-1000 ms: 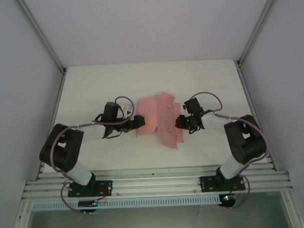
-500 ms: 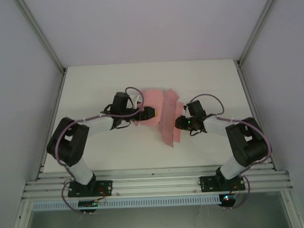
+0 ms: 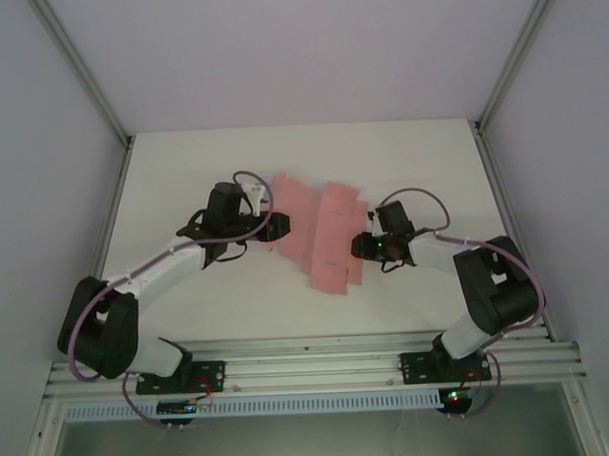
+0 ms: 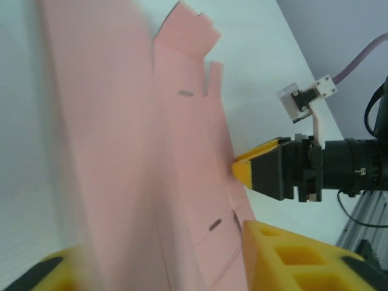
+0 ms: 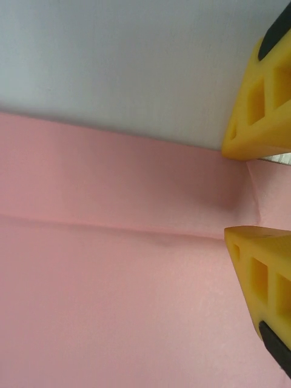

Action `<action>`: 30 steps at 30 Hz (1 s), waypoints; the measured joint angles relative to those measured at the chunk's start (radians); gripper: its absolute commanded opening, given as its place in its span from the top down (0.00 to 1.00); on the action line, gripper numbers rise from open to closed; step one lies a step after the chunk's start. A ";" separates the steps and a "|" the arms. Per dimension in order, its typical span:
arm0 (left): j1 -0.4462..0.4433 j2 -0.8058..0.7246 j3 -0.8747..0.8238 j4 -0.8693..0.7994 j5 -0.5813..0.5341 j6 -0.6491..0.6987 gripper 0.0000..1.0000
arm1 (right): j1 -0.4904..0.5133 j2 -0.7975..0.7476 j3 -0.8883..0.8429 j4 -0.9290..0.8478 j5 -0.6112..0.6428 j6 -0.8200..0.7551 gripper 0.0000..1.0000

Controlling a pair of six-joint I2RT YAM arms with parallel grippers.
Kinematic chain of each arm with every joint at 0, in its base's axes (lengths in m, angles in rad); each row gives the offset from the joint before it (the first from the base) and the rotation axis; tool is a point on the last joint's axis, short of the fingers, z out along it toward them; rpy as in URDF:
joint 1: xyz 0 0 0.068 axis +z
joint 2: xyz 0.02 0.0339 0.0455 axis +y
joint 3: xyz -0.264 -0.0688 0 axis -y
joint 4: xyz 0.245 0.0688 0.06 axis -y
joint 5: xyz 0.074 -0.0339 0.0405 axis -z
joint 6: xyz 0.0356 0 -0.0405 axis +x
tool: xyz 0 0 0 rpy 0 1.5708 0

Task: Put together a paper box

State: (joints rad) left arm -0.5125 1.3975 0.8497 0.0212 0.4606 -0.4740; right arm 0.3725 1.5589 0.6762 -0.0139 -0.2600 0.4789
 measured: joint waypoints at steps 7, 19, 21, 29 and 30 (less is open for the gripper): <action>0.002 -0.011 -0.024 0.010 -0.012 0.024 1.00 | -0.029 -0.117 -0.011 -0.093 0.000 -0.013 0.49; 0.002 -0.270 -0.081 0.249 0.097 0.008 1.00 | -0.339 -0.519 -0.090 0.008 -0.333 0.004 0.00; 0.002 -0.310 -0.080 0.281 0.097 -0.010 1.00 | -0.364 -0.533 -0.126 0.081 -0.415 0.038 0.00; 0.002 -0.394 -0.069 0.348 0.140 -0.079 1.00 | -0.382 -0.459 -0.171 0.467 -0.658 0.225 0.06; 0.002 -0.398 -0.065 0.348 0.141 -0.086 1.00 | -0.384 -0.440 -0.170 0.522 -0.679 0.254 0.10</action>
State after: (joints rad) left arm -0.5110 0.9997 0.7845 0.3695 0.6018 -0.5602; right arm -0.0113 1.1187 0.5064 0.5079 -0.9386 0.7326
